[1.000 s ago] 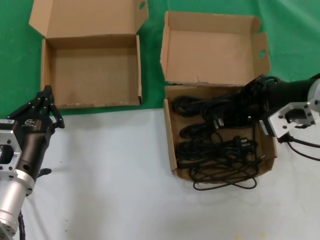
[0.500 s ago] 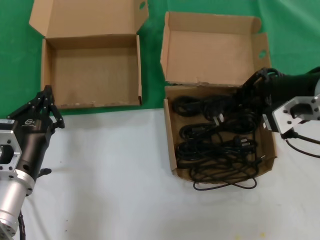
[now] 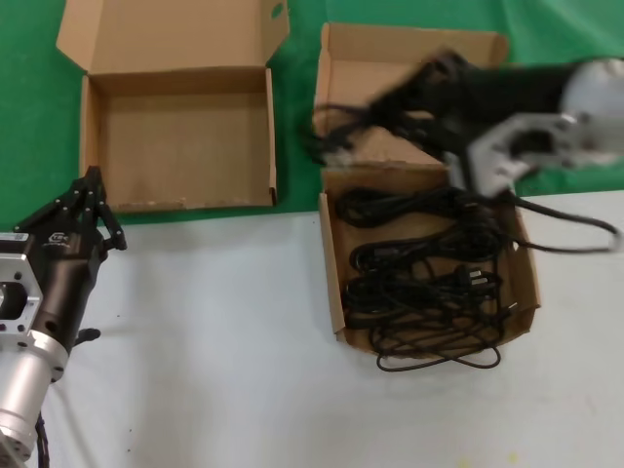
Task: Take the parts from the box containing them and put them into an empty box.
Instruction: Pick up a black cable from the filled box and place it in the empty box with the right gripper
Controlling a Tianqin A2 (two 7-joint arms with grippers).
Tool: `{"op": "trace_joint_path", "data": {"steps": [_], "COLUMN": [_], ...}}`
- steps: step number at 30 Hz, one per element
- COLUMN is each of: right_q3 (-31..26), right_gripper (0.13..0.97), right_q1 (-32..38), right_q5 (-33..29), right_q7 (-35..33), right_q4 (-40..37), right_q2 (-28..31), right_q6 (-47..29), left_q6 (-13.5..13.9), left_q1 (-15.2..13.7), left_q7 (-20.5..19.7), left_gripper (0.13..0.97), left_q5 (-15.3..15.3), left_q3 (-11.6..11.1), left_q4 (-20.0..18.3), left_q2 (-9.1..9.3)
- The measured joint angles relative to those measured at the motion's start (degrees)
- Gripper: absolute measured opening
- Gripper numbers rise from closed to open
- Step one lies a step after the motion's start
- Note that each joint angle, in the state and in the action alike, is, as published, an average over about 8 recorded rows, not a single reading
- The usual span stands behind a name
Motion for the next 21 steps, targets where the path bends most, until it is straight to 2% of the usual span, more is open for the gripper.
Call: {"op": "trace_joint_path", "data": {"steps": [12,21], "right_q3": [-7.1,-9.8], "right_gripper": [0.208,0.216], "right_q1": [9.5,12.1], "right_q5": [-4.0,-6.2], "right_q7": [-3.2,-6.3], "right_q4": [-15.3,-26.0], "right_q2": [-18.2,-26.4], "right_q6": [6.5,13.0], "left_q6": [0.0,0.0], "left_q1": [0.0,0.0], "left_q7": [0.0,0.0], "left_gripper": [0.145,0.145], "left_q5": [0.0,0.0], "left_q3": [0.0,0.0], "left_q4": [0.0,0.0], "left_q2": [0.0,0.0]}}
